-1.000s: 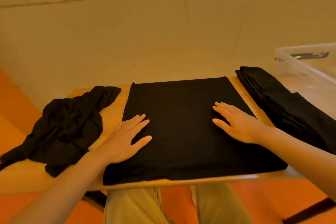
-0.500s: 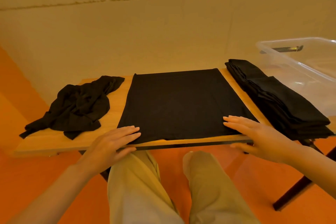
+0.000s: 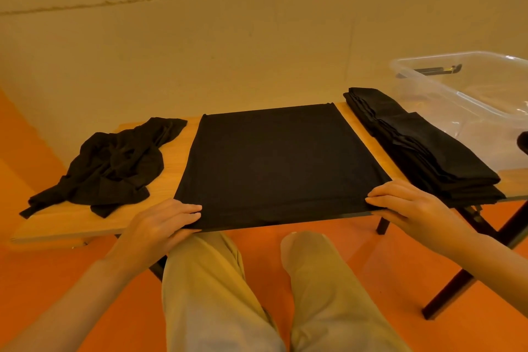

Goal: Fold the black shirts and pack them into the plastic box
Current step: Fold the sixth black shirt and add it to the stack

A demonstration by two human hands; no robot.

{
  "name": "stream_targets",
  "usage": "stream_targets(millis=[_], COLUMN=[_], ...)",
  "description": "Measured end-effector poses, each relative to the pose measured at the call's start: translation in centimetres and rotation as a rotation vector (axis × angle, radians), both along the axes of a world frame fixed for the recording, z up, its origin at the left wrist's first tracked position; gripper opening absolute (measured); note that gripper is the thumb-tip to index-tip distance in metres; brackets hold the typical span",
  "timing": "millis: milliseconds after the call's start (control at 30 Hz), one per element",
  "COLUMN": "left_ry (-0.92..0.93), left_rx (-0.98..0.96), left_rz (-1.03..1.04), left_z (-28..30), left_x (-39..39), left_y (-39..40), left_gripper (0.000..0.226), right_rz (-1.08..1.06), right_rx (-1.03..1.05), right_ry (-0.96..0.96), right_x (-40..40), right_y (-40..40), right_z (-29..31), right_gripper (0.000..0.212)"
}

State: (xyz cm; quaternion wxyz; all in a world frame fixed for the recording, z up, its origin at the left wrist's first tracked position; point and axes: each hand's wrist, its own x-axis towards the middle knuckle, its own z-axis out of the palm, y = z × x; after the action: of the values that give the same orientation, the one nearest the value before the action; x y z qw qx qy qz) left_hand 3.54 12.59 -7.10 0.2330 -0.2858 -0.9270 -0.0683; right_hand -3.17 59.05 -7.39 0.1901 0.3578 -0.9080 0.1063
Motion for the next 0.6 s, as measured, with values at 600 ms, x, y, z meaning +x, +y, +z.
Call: stream_targets(millis=[600], left_ry=[0.02], left_rx=[-0.086], left_rz=[-0.035], left_z=[1.1], left_x=[0.6], left_y=[-1.0], left_gripper=[0.054], right_rz=[0.085], right_rx=[-0.029], right_ry=[0.066], right_x=[-0.9], right_y=[1.2], right_z=[0.2], right_gripper=[0.056])
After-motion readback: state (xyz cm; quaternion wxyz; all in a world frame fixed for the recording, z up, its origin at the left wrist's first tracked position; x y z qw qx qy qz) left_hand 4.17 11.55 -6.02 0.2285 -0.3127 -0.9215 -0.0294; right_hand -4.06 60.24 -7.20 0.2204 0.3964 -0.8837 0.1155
